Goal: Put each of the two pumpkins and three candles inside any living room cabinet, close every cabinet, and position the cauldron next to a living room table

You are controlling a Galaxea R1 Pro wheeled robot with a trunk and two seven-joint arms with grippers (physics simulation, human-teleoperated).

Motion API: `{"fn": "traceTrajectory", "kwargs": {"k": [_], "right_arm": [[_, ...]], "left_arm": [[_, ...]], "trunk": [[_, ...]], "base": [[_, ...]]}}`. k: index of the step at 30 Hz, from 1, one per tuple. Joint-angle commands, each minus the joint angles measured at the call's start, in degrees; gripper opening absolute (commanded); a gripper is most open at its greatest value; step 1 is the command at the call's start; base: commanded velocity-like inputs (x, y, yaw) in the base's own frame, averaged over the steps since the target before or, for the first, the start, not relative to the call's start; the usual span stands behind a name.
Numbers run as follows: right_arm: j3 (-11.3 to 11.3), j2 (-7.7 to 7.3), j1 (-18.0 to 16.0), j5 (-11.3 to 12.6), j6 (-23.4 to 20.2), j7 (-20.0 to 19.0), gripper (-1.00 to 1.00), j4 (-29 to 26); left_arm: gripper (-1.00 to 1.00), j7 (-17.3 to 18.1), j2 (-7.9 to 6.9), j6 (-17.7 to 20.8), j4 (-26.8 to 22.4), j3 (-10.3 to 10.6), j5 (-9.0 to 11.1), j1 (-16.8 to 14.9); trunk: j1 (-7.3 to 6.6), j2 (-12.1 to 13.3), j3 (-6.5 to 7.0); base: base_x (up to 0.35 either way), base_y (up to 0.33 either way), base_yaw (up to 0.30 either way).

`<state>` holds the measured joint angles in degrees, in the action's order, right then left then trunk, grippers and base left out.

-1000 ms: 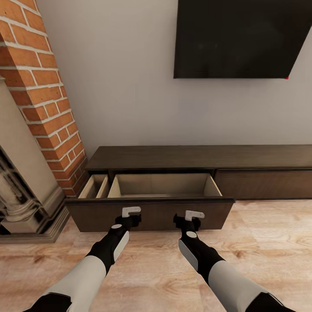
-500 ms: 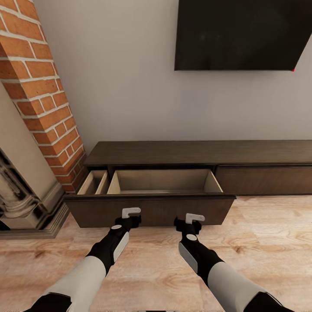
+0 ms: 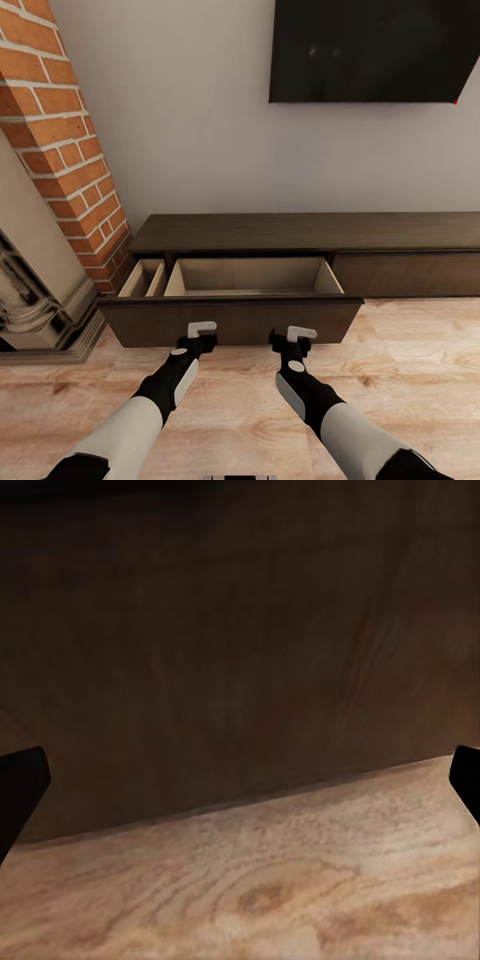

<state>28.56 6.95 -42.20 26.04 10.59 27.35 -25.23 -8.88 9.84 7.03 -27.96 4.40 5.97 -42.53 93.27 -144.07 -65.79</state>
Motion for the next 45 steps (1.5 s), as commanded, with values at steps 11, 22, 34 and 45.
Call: {"fn": "traceTrajectory", "kwargs": {"k": [11, 22, 34, 45], "right_arm": [[0.00, 0.38, -0.70, 0.04, -0.55, -9.59, 1.00, 0.65], [0.00, 0.19, -1.52, 0.07, -0.40, -10.54, 1.00, 2.81], [0.00, 0.50, -1.65, 0.07, 0.01, -10.41, 1.00, 3.14], [0.00, 0.47, -1.65, 0.07, 0.20, -10.38, 1.00, 4.05]], "left_arm": [[1.00, 0.00, 0.00, 0.00, 0.00, 0.00, 0.01, 0.17], [1.00, 0.00, 0.00, 0.02, 0.00, 0.02, 0.09, 0.17], [1.00, 0.05, 0.00, 0.08, -0.02, 0.06, 0.14, 0.17], [1.00, 0.00, 0.00, 0.04, -0.01, 0.04, 0.10, 0.17]], "trunk": [[0.00, 0.00, 0.00], [0.00, 0.00, 0.00], [0.00, 0.00, 0.00], [0.00, 0.00, 0.00]], "base": [[0.000, 0.000, 0.000], [0.097, 0.000, 0.000], [0.098, 0.000, 0.000], [0.145, 0.000, 0.000]]}}
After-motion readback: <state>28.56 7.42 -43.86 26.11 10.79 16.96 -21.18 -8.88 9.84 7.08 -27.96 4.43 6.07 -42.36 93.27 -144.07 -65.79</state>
